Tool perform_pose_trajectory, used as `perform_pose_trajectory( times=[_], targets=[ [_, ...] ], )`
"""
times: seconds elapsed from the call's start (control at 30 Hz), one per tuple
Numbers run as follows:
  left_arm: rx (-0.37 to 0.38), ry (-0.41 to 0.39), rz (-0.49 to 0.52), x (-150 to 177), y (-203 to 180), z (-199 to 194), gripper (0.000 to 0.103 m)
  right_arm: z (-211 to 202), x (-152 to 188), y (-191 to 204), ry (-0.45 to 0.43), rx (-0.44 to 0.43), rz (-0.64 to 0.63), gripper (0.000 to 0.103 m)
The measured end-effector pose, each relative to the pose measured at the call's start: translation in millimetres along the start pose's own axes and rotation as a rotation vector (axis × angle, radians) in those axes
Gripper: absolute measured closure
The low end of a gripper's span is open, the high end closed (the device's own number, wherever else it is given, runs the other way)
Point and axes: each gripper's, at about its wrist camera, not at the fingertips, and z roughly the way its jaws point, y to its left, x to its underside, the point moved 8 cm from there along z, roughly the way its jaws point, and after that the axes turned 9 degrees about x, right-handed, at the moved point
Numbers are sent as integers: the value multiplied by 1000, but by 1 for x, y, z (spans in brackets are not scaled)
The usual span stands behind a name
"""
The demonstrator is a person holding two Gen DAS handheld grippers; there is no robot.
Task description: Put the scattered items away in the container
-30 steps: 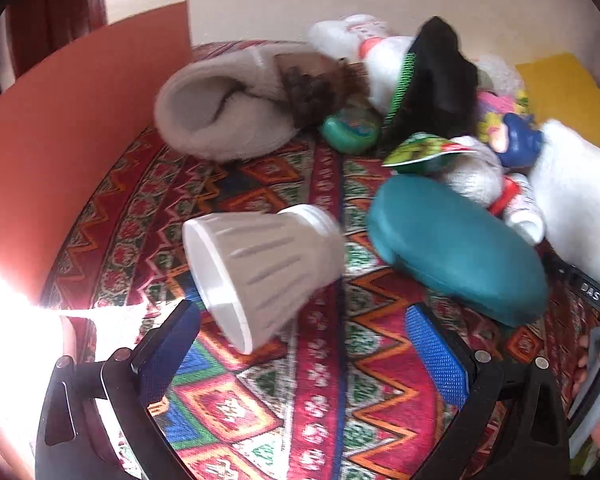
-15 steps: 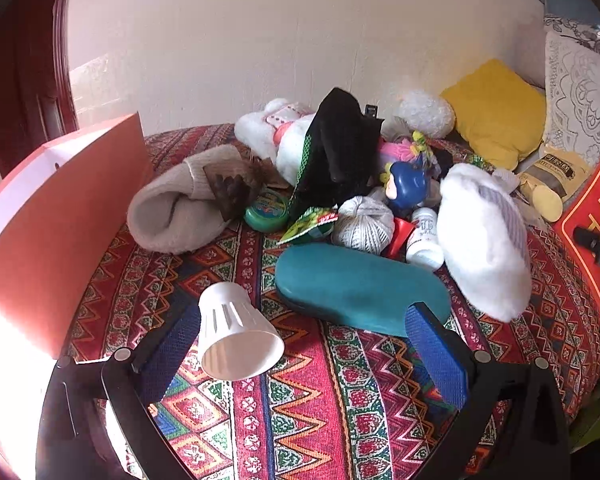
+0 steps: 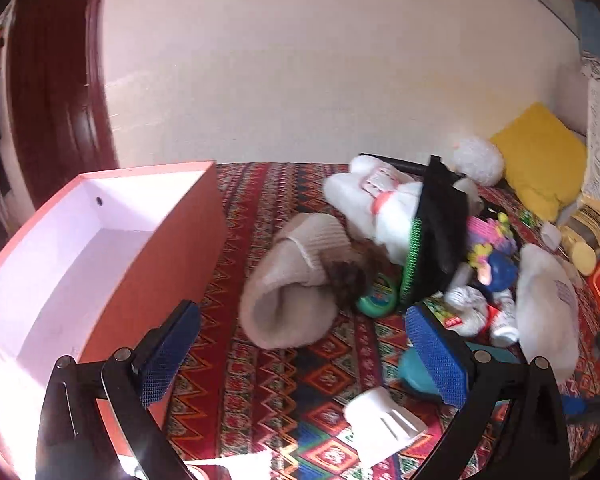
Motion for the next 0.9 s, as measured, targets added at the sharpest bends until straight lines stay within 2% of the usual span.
perform_pose_trajectory(
  times=[0.07, 0.13, 0.23, 0.3, 0.4, 0.5, 0.6, 0.63, 0.73, 0.83, 0.9],
  targets=[
    [-35, -1, -11, -7, 15, 9, 0, 27, 11, -16, 58, 28, 43, 5],
    [-55, 5, -14, -11, 22, 17, 0, 46, 14, -34, 60, 85, 58, 9],
    [-102, 39, -52, -6, 31, 20, 0, 65, 18, -34, 89, 117, 11, 17],
    [-139, 49, -88, 1, 41, 16, 0, 77, 26, -20, 117, 127, -98, 17],
    [-197, 10, -104, 3, 53, -2, 0, 95, 41, 7, 121, 189, -296, 18],
    [-249, -60, -114, -2, 65, -27, 0, 106, 48, 27, 92, 304, -480, 17],
    [-306, -124, -106, -8, 77, -45, 0, 117, 52, 28, 68, 408, -579, 17],
    [-325, -129, -98, -8, 81, -47, 0, 130, 55, 24, 73, 430, -587, 18],
    [-344, -115, -93, -5, 92, -47, 0, 151, 61, 10, 126, 434, -557, 46],
    [-317, -107, -104, 0, 93, -45, 0, 149, 57, 8, 107, 413, -530, 47],
    [-306, -106, -72, 1, 83, -43, 0, 141, 52, 13, 68, 396, -516, 47]
  ],
)
